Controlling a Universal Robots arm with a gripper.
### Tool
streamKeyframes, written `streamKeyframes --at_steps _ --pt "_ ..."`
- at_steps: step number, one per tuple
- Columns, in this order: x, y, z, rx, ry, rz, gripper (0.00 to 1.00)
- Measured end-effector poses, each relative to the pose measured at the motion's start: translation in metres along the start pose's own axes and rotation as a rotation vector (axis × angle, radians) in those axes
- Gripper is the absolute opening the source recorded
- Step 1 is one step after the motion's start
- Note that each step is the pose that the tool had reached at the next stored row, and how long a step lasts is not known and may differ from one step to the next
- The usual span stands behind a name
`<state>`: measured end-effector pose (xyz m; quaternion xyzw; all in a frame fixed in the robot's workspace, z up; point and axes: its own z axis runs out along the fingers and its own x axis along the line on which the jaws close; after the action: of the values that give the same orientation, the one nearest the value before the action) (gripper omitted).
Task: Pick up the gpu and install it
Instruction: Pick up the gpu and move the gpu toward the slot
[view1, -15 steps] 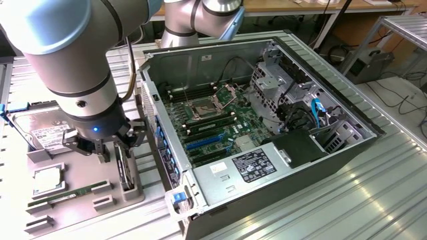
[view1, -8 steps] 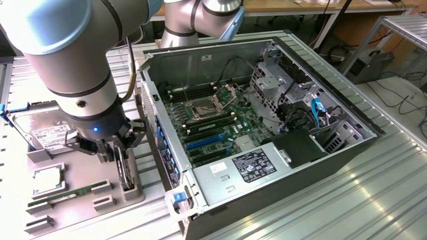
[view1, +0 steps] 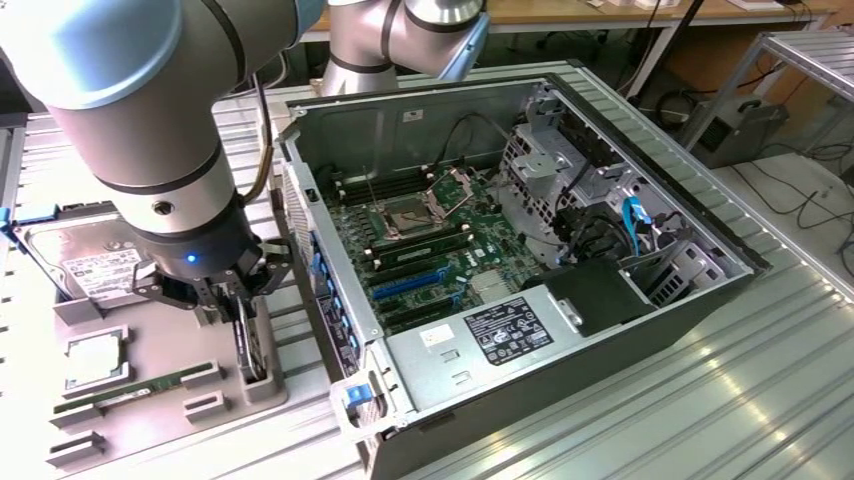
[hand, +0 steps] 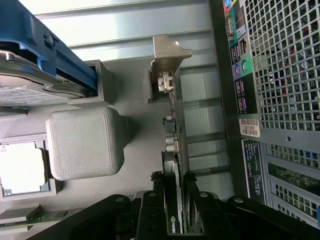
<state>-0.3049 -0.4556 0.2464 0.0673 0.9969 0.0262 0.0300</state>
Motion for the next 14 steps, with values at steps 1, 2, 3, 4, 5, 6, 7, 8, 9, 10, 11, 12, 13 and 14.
streamKeyframes --at_steps 1,2,3,4,5,6,7,8,9,10,11,12,13,14 --pt "0.0 0.0 0.0 0.0001 0.0 0.0 0.27" --pt "0.0 0.0 0.0 0.0 0.0 0.0 0.27" --pt "0.0 0.0 0.0001 0.0001 0.0001 -0.001 0.27" --pt "-0.0003 0.0 0.0002 -0.0001 0.0008 -0.002 0.27" --pt "-0.0007 0.0001 0.0002 -0.0001 0.002 -0.003 0.27" --pt "-0.0012 0.0001 0.0002 0.0002 0.0045 -0.005 0.27" --pt "-0.0017 0.0002 0.0002 0.0005 0.0073 -0.008 0.27" --pt "-0.0025 0.0003 0.0001 0.0007 0.0107 -0.011 0.27" --pt "-0.0032 0.0004 0.0001 0.0009 0.0133 -0.013 0.27" --pt "-0.0042 0.0006 -0.0002 0.001 0.0177 -0.017 0.27" --pt "-0.005 0.0007 -0.0007 0.0014 0.0214 -0.02 0.27" --pt "-0.0057 0.0008 -0.0011 0.0018 0.0246 -0.023 0.27" --pt "-0.0063 0.001 -0.0015 0.002 0.0277 -0.026 0.27" --pt "-0.0071 0.0011 -0.002 0.0023 0.0309 -0.029 0.27"
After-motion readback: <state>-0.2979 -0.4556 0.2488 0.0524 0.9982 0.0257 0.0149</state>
